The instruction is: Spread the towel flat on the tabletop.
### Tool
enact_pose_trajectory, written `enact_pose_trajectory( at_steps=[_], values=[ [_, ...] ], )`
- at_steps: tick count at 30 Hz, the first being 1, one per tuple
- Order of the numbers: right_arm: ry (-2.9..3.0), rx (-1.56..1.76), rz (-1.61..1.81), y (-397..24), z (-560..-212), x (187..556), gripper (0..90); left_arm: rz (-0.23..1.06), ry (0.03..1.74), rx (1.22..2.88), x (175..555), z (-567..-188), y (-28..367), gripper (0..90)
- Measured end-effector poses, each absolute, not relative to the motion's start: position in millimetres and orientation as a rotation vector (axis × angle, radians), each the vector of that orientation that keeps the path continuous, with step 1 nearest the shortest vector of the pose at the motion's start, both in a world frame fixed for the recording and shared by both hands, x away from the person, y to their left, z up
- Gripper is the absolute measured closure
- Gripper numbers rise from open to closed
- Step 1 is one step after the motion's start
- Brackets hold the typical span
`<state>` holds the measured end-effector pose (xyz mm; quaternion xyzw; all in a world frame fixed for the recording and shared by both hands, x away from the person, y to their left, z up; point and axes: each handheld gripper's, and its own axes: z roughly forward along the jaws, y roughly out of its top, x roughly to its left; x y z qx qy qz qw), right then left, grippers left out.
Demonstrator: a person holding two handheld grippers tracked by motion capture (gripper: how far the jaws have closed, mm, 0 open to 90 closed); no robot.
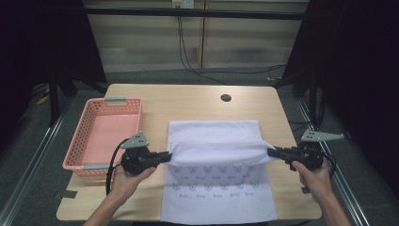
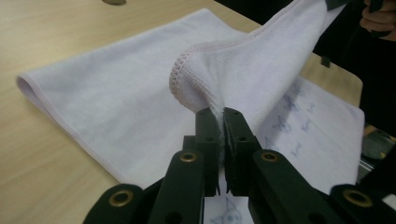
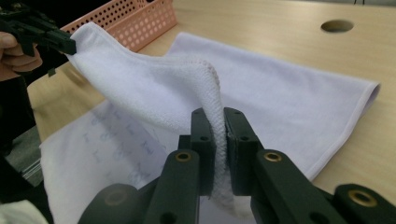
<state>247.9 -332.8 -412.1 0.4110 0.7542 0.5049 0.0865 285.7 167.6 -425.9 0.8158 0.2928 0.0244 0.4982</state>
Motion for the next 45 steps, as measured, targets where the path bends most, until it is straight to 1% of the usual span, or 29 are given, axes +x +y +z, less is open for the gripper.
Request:
enact_pose_trajectory(
  at_steps=[3, 4, 5, 6, 7, 8, 9, 10, 11, 14, 16, 18, 22, 27, 28, 29, 32, 33, 34, 35, 36, 37, 38, 39, 40, 41, 43, 44, 45],
  values=[
    [2.303, 1.223, 1.459, -328, -427, 236, 83.2, 0.034, 0.732, 1.989, 281, -442, 172, 85.0],
    [2.303, 1.223, 1.459, -328, -427, 236, 83.2, 0.034, 0.732, 1.989, 281, -442, 172, 85.1],
    [2.321, 1.235, 1.454, -327, -434, 232, 83.0, 0.007, 0.744, 2.003, 280, -449, 172, 85.1],
    [2.371, 1.251, 1.407, -324, -448, 228, 82.0, -0.004, 0.737, 2.058, 276, -461, 169, 84.9],
    [2.371, 1.251, 1.407, -324, -448, 228, 82.0, -0.004, 0.737, 2.058, 276, -461, 169, 84.8],
    [2.43, 1.265, 1.374, -321, -461, 223, 79.9, -0.03, 0.728, 2.068, 273, -466, 168, 84.6],
    [2.43, 1.265, 1.374, -321, -461, 223, 79.9, -0.03, 0.728, 2.068, 273, -466, 168, 84.3],
    [2.476, 1.275, 1.268, -318, -468, 219, 79.1, -0.032, 0.716, 2.07, 273, -467, 168, 84.3],
    [2.491, 1.271, 1.269, -317, -470, 218, 79.1, -0.041, 0.717, 2.085, 272, -468, 167, 84.3],
    [2.501, 1.259, 1.287, -315, -471, 216, 78.0, -0.053, 0.709, 2.111, 269, -472, 165, 84.2],
    [2.518, 1.247, 1.293, -313, -470, 212, 74.9, -0.071, 0.702, 2.134, 264, -476, 165, 82.8],
    [2.54, 1.231, 1.292, -313, -472, 208, 73.7, -0.072, 0.696, 2.17, 259, -479, 166, 80.5],
    [2.582, 1.207, 1.252, -315, -474, 189, 68.0, -0.083, 0.68, 2.247, 240, -488, 168, 74.9],
    [2.605, 1.182, 1.233, -318, -467, 173, 63.3, -0.116, 0.652, 2.217, 231, -483, 176, 67.1],
    [2.61, 1.157, 1.247, -321, -463, 165, 59.2, -0.131, 0.648, 2.165, 226, -478, 184, 66.6],
    [2.598, 1.163, 1.263, -322, -461, 161, 59.9, -0.13, 0.657, 2.139, 225, -475, 188, 66.4],
    [2.579, 1.144, 1.301, -327, -455, 153, 58.0, -0.108, 0.663, 2.113, 224, -470, 194, 64.8],
    [2.579, 1.144, 1.301, -327, -455, 153, 58.0, -0.09, 0.665, 2.096, 225, -468, 195, 64.8],
    [2.561, 1.152, 1.306, -326, -452, 152, 58.1, -0.053, 0.688, 2.074, 230, -465, 193, 62.7],
    [2.547, 1.152, 1.297, -324, -452, 153, 57.4, -0.053, 0.688, 2.074, 230, -465, 193, 60.1],
    [2.535, 1.171, 1.28, -321, -453, 155, 56.7, -0.042, 0.721, 2.067, 239, -465, 181, 60.2],
    [2.538, 1.168, 1.268, -317, -454, 159, 56.5, -0.042, 0.721, 2.067, 239, -465, 181, 60.4],
    [2.542, 1.162, 1.259, -313, -456, 164, 55.9, -0.066, 0.682, 2.076, 248, -467, 166, 59.9],
    [2.541, 1.167, 1.251, -308, -458, 170, 55.7, -0.066, 0.682, 2.076, 248, -467, 166, 58.9],
    [2.532, 1.172, 1.247, -305, -460, 176, 55.7, -0.044, 0.677, 2.144, 256, -470, 151, 59.4],
    [2.532, 1.172, 1.247, -305, -460, 176, 55.7, -0.044, 0.677, 2.144, 256, -470, 151, 60.7],
    [2.544, 1.164, 1.243, -294, -465, 196, 55.9, -0.066, 0.683, 2.179, 260, -476, 144, 62.3],
    [2.537, 1.165, 1.228, -291, -466, 203, 55.6, -0.078, 0.653, 2.21, 256, -480, 141, 62.1],
    [2.53, 1.175, 1.231, -289, -468, 210, 55.7, -0.055, 0.651, 2.221, 255, -480, 140, 61.4]
  ],
)
